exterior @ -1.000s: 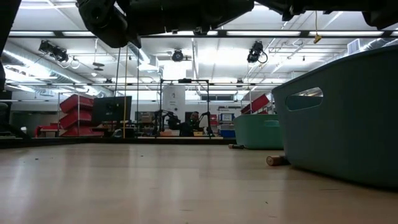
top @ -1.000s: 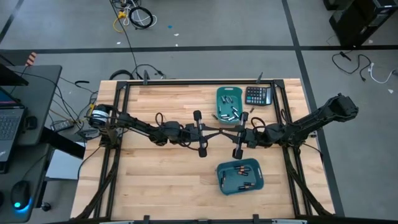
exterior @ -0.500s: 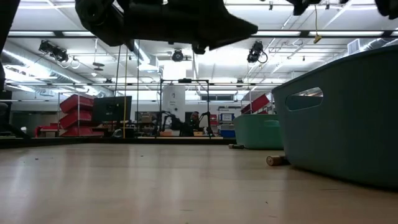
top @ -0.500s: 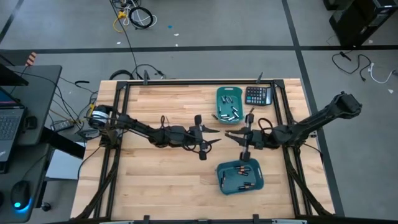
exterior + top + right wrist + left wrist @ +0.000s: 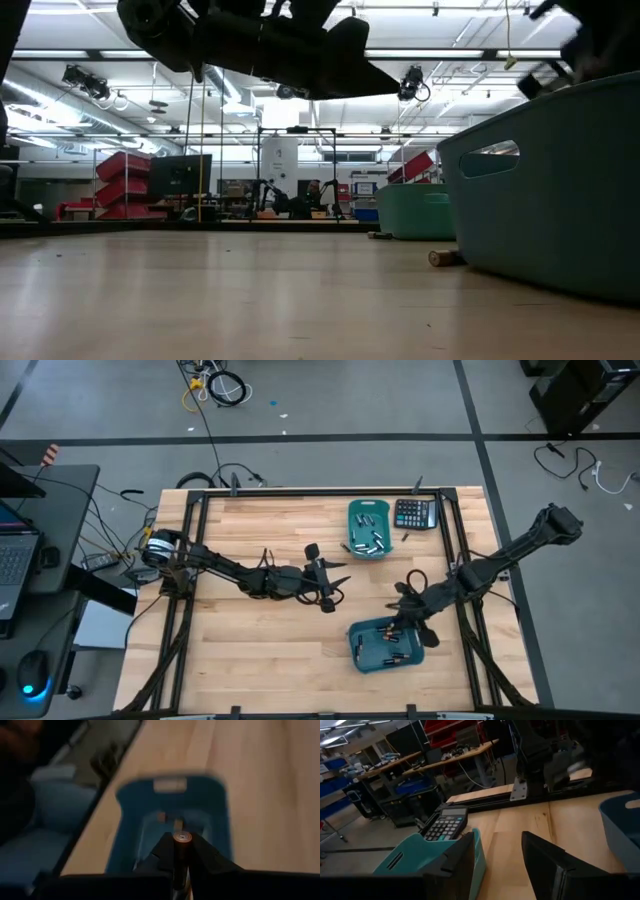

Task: Sort batteries
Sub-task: Put the black battery into the blue bin

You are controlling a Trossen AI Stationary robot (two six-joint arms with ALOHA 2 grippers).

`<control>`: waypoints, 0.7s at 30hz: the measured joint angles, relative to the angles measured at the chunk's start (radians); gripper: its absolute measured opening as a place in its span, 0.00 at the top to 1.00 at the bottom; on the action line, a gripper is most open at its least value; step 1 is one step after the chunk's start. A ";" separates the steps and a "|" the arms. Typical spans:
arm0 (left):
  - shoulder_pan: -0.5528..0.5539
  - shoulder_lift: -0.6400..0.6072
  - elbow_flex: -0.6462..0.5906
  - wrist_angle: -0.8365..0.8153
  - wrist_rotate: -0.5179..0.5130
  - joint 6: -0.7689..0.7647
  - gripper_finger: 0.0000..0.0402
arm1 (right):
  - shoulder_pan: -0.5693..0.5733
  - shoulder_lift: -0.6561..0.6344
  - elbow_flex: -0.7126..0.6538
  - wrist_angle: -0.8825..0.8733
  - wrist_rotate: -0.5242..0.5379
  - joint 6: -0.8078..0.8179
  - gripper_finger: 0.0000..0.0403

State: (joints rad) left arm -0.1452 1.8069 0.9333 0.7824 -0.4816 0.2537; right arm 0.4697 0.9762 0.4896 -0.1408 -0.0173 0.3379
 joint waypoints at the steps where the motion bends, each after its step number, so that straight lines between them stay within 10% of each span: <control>1: 0.000 0.000 0.000 -0.003 0.000 -0.002 0.59 | 0.006 0.009 0.000 -0.018 -0.001 0.014 0.93; 21: 0.056 0.000 0.013 -0.106 -0.080 -0.157 0.59 | 0.041 0.051 0.019 -0.048 0.010 0.031 1.00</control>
State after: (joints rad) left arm -0.0892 1.8065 0.9459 0.6765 -0.5616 0.0962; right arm 0.5102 1.0275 0.5086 -0.1888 -0.0078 0.3684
